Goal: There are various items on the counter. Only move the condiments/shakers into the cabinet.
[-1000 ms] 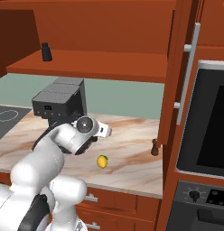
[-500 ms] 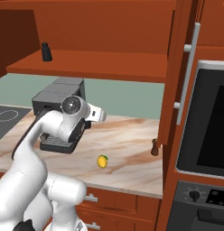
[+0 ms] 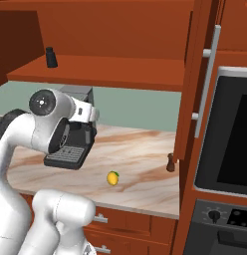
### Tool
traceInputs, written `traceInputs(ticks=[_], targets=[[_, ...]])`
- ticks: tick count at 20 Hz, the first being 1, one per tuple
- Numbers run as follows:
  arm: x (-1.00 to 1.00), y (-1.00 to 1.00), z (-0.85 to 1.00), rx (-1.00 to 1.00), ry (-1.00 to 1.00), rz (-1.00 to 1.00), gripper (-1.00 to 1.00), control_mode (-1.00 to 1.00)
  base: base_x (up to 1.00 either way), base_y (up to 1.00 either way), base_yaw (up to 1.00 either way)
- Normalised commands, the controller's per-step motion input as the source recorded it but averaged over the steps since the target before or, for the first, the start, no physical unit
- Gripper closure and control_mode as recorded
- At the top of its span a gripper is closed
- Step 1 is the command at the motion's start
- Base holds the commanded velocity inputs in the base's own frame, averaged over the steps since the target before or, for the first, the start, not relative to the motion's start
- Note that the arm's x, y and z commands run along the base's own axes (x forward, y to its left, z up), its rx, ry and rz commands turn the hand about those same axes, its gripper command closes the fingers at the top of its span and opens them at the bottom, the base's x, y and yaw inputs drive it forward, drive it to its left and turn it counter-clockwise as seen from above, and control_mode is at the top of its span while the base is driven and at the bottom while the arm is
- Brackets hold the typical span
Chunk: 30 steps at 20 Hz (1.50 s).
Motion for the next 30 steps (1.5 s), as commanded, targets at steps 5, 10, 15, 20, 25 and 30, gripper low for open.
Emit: traceInputs(ticks=[5,10,15,20,25,30], targets=[[-0.55,0.47,0.98,0.00,-0.31,0.02,1.00,-1.00,0.00,0.00,0.00],[-0.07,0.39,0.95,0.00,-0.27,0.00,1.00,-1.00,0.00,0.00,0.00],[0.29,0.27,0.71,0.00,-0.04,0.00,1.00,-1.00,0.00,0.00,0.00],[0.70,0.13,0.21,0.00,0.15,0.00,1.00,-1.00,0.00,0.00,0.00],[0.86,0.15,-0.08,0.00,0.09,0.00,1.00,-1.00,0.00,0.00,0.00],[0.76,0.07,-0.28,0.00,-0.01,0.04,1.00,-1.00,0.00,0.00,0.00]])
